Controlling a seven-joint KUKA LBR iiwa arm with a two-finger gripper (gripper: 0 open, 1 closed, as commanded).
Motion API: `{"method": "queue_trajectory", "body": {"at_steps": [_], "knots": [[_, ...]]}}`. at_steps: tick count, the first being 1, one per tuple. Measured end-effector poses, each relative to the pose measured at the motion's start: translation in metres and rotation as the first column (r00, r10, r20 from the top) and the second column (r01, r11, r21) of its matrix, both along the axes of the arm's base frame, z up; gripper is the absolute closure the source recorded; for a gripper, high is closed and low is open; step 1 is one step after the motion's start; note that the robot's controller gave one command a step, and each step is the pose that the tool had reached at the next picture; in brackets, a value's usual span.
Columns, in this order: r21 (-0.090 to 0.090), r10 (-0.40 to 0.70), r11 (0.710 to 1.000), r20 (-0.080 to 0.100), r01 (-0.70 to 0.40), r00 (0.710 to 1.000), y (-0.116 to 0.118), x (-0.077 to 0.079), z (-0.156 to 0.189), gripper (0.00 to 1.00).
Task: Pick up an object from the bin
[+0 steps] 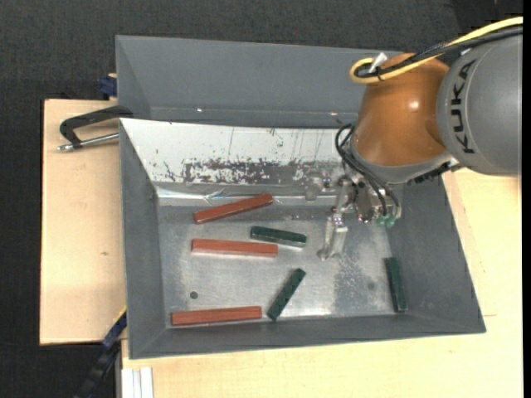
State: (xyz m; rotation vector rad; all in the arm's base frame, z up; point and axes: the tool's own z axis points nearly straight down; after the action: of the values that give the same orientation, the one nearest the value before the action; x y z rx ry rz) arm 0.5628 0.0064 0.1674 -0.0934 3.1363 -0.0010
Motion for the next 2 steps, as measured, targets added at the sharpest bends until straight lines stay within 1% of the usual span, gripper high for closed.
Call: {"method": "queue_trajectory", "body": {"at_steps": [1,2], "knots": [[0.002,0.053,0.999,0.001,-0.053,0.999,0.033,-0.002,-0.065,0.00],[0.001,0.113,0.994,-0.007,-0.113,0.994,0.020,0.019,-0.092,1.00]]}}
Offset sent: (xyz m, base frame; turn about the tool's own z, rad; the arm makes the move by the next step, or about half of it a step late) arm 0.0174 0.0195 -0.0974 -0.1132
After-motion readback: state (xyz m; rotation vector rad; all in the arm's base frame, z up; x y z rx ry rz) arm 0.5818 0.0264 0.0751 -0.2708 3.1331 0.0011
